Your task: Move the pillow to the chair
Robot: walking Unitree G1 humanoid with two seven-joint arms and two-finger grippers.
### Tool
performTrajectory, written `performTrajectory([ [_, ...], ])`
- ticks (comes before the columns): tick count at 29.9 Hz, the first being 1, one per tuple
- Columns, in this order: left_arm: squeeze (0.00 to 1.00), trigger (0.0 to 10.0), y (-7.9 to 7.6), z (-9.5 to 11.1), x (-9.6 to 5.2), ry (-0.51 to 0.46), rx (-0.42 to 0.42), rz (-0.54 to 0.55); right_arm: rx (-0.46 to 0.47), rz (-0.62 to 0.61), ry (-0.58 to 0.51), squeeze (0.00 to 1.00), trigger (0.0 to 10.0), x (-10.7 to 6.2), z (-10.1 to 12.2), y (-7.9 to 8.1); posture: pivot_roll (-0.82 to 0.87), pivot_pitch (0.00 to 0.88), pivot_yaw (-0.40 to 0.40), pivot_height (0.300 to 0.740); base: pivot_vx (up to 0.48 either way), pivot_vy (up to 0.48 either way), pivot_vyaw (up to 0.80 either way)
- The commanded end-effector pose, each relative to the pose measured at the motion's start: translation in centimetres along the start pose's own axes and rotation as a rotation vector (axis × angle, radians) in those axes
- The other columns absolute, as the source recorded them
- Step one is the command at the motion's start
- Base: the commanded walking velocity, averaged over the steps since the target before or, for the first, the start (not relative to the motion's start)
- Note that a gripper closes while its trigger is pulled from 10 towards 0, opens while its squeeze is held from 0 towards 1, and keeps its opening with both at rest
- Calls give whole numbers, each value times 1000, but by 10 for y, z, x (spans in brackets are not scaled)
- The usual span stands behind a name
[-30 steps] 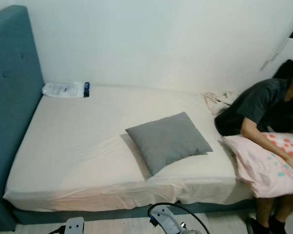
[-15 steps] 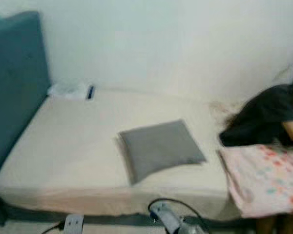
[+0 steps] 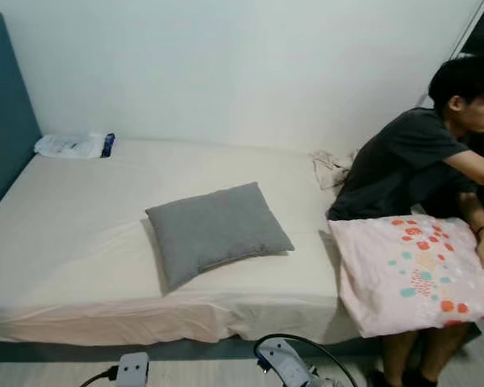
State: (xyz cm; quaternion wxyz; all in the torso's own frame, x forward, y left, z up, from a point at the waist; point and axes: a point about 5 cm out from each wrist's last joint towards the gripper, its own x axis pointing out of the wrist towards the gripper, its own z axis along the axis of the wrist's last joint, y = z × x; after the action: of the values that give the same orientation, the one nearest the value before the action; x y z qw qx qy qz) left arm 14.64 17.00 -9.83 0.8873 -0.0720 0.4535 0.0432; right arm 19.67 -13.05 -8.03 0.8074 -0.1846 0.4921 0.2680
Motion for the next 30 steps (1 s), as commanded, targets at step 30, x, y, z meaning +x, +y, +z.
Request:
performTrajectory([
  [30, 0, 10000, -13, -3, 1, 29, 56, -72, 14, -97, -61, 0, 10000, -4, 11, -20, 88, 17, -138, 740, 0, 0, 642],
])
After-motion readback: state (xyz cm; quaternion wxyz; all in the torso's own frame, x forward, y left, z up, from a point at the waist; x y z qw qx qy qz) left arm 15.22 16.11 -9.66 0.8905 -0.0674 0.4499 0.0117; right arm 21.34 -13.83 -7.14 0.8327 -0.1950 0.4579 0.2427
